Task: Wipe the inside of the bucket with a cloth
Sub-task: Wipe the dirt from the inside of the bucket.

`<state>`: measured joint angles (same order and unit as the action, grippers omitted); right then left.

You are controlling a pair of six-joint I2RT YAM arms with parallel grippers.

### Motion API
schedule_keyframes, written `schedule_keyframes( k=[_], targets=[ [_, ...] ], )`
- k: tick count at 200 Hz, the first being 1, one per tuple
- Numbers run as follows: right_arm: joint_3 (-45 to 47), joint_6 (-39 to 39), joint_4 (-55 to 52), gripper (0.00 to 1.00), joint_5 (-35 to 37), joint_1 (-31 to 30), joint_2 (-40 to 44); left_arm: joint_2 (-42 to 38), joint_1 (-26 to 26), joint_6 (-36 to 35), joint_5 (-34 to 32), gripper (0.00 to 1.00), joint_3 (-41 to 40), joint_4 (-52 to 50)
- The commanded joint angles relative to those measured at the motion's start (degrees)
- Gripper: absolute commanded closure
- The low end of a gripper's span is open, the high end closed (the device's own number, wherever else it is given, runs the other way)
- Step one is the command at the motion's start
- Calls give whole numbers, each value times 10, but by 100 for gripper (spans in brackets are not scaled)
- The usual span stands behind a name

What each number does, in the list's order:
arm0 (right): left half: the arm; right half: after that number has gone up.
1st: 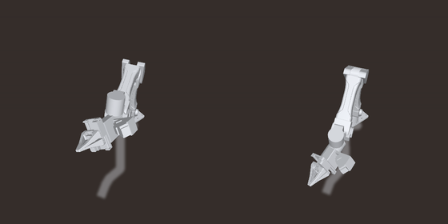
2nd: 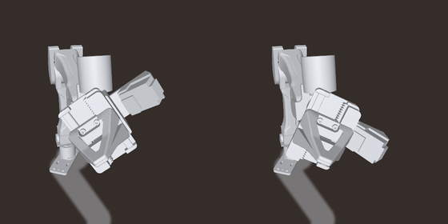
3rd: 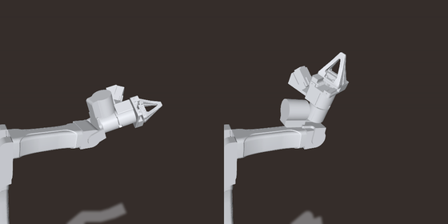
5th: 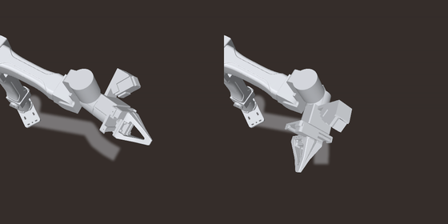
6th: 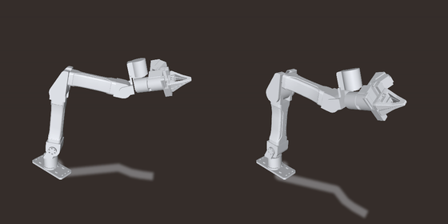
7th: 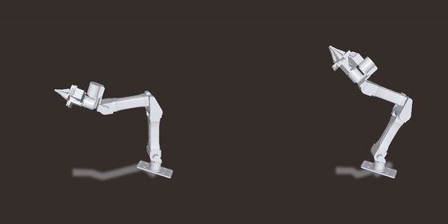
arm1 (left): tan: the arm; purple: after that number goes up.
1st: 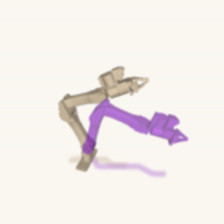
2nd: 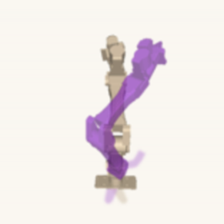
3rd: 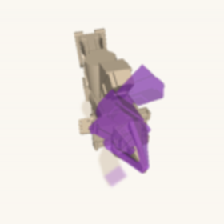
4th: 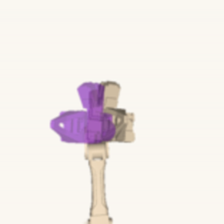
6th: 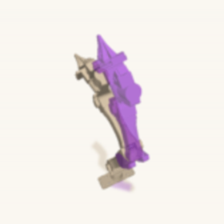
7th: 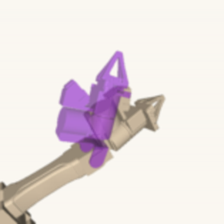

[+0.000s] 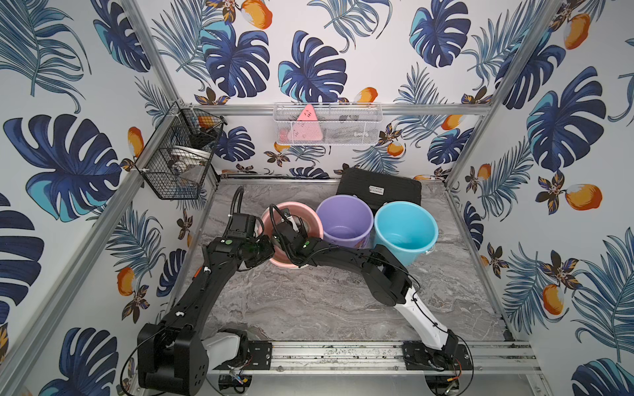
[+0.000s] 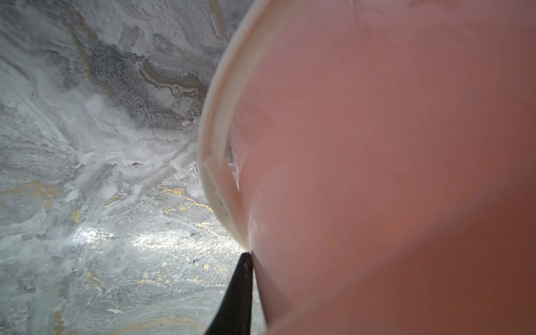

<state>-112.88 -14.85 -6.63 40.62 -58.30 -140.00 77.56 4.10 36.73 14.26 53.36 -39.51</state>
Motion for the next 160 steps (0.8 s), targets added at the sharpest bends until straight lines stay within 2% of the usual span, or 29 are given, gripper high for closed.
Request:
schedule_keyframes(
  k=[1, 33, 54, 99, 130, 160],
  targets=[
    [-24, -27, 23, 100, 46, 3, -17, 1, 2, -24, 42, 100, -4, -49],
    [4, -26, 47, 100, -84, 3, -10, 4, 2, -24, 46, 100, -6, -45],
    [22, -22, 73, 100, -202, 3, 3, 5, 2, -25, 48, 100, -10, -42],
    [-12, -14, 28, 100, -376, 3, 5, 6, 2, -23, 37, 100, -8, -43],
    [-11, 52, -33, 100, -524, 4, 22, 0, 1, -18, 12, 100, -9, -46],
    [49, 83, -25, 100, -584, 7, 71, 6, -1, -8, 19, 100, -8, -38]
  ],
)
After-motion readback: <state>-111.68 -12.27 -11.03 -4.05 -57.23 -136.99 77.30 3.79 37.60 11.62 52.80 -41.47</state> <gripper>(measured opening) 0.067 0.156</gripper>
